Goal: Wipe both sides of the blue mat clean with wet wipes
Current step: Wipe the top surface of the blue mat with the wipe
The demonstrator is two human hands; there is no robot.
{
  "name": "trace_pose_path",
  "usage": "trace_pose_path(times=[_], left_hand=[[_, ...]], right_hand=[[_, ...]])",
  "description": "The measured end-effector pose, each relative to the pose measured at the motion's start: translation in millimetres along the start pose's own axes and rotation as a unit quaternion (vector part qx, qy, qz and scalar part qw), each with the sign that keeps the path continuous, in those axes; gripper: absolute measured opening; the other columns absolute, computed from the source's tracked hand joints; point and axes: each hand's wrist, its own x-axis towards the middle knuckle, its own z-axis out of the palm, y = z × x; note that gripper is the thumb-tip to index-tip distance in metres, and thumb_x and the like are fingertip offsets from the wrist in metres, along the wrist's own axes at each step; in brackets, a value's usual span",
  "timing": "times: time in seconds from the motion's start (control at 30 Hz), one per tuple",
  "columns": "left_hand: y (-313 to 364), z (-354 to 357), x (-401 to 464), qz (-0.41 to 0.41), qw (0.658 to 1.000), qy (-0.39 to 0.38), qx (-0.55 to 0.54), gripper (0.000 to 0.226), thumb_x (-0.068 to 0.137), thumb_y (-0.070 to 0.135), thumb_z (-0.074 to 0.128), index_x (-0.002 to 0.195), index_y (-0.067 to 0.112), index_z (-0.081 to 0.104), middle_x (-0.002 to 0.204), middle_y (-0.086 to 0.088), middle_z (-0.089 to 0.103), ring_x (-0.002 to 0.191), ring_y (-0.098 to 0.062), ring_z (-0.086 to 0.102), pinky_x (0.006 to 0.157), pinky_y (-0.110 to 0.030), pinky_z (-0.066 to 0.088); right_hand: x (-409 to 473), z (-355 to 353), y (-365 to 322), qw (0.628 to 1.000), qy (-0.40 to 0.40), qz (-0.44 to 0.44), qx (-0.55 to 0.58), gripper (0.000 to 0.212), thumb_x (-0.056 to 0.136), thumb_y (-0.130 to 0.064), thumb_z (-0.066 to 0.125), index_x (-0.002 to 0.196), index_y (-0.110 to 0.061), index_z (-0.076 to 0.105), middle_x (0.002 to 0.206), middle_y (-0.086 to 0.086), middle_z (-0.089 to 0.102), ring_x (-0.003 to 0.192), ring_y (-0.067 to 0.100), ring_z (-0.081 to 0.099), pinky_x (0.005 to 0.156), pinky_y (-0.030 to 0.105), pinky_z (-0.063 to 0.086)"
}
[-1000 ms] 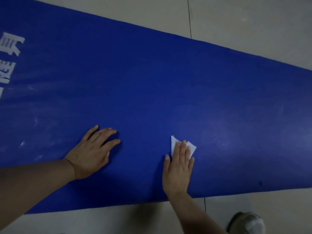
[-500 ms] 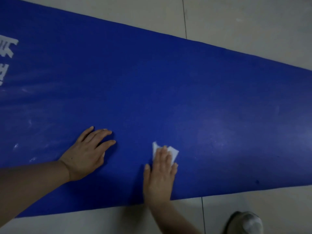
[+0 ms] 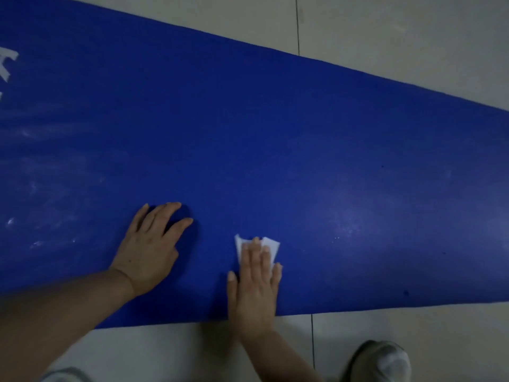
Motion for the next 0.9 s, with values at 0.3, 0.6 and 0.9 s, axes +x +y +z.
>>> trace_pose_path(times=[0.3,0.6,0.9], left_hand=[[42.9,12.0,-2.9,-0.086,0.996,-0.019,-0.001,0.053,0.089,0.028,0.030,0.131,0.004,0.053,0.136,-0.022,0.041,0.123,-0.034,0.037,0.114,-0.045,0.005],[46.4,8.5,0.1,-0.104,0.994,-0.040,0.011,0.054,0.087,0.029,0.030,0.130,0.005,0.054,0.137,-0.020,0.040,0.124,-0.032,0.037,0.115,-0.043,0.002],[48.1,8.5,0.9,-0.111,0.992,-0.052,0.026,0.056,0.087,0.029,0.029,0.128,0.003,0.056,0.135,-0.022,0.042,0.124,-0.034,0.037,0.114,-0.043,0.003]], right_hand=[[-2.7,-23.0,90.0,0.981,0.053,0.179,0.042,0.064,0.089,-0.055,0.000,0.146,-0.024,-0.005,0.159,-0.004,0.003,0.144,0.011,-0.006,0.117,0.036,-0.005],[9.9,-20.1,90.3,0.995,0.057,0.076,0.022,0.064,0.098,-0.054,0.002,0.150,-0.017,0.010,0.157,-0.002,0.008,0.146,0.016,0.004,0.118,0.039,0.001],[-6.1,-12.2,79.2,0.996,0.052,0.066,0.015,0.061,0.101,-0.045,0.011,0.150,-0.011,0.024,0.155,0.009,0.027,0.143,0.027,0.022,0.115,0.046,0.012]])
